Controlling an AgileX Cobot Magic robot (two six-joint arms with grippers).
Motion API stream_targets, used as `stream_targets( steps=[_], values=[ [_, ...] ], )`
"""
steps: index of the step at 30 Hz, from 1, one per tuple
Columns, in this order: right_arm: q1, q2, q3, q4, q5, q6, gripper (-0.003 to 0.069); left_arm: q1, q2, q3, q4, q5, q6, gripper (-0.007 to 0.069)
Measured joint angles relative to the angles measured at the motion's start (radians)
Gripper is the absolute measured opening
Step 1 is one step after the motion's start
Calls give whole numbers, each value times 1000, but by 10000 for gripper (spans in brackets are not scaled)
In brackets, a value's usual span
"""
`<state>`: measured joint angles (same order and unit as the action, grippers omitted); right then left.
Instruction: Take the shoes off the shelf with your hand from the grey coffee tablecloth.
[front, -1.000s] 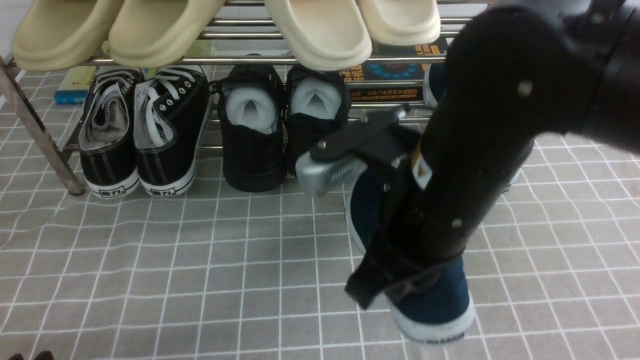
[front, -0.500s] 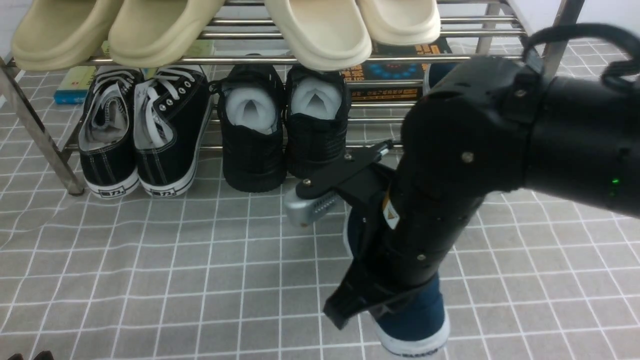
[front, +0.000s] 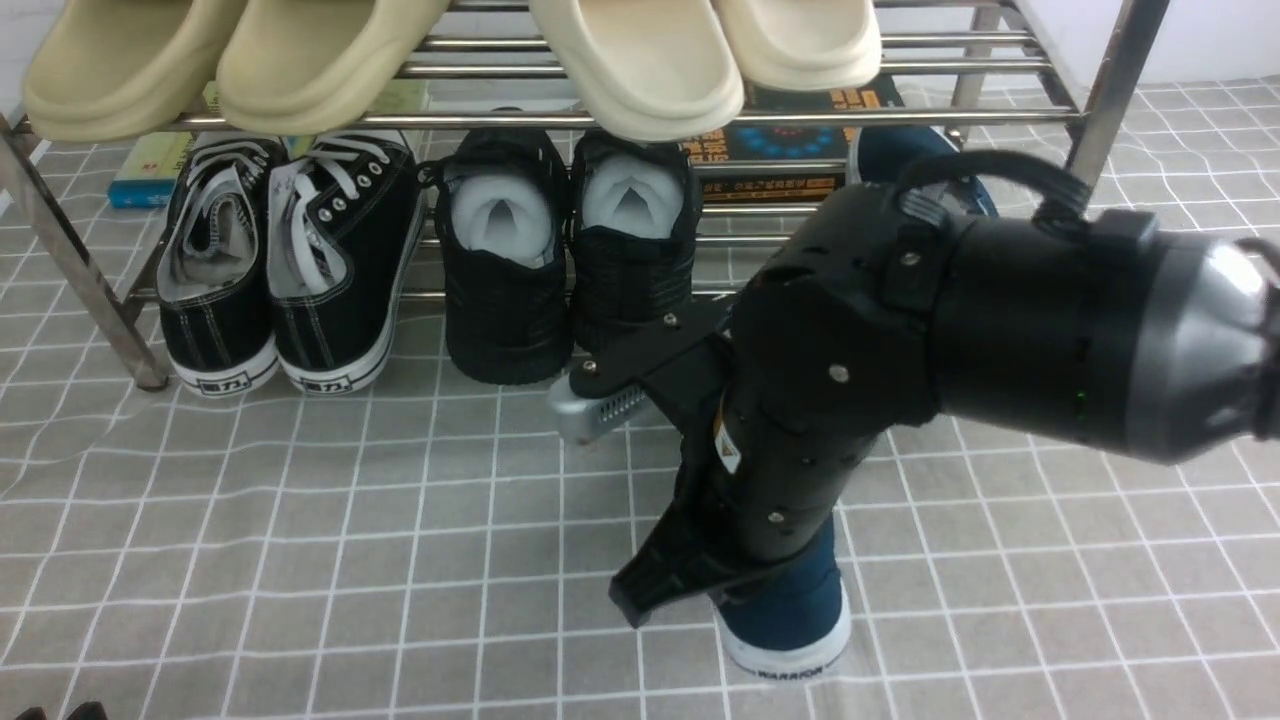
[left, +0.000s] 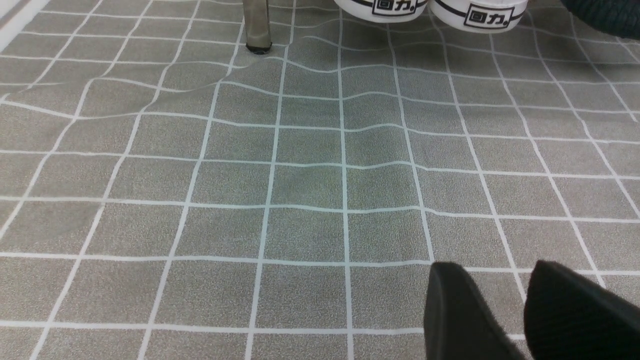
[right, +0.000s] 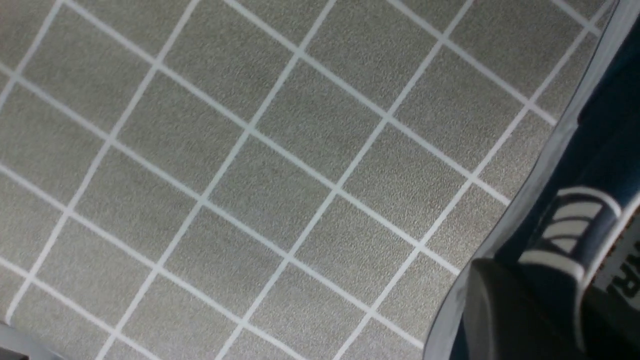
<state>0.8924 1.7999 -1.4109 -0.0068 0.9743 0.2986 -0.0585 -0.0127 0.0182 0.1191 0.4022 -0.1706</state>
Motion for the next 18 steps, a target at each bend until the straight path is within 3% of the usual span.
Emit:
stream_targets(
  steps=[4,6,7,10,14,18],
  values=[
    [0,13,0,12,-13,8,158,0,0,0,0,0,0,240],
    [0,13,-10,22,5,3,277,0,0,0,0,0,0,240],
    [0,13,-12,22,9,2,287,0,0,0,0,0,0,240],
    [-29,13,-96,0,114,-30,430,0,0,0,2,0,0,240],
    [-92,11,-174,-59,185,-35,470,0,0,0,5,0,0,240],
    [-217,10,-209,-146,156,-35,475,0,0,0,12,0,0,240]
  ],
)
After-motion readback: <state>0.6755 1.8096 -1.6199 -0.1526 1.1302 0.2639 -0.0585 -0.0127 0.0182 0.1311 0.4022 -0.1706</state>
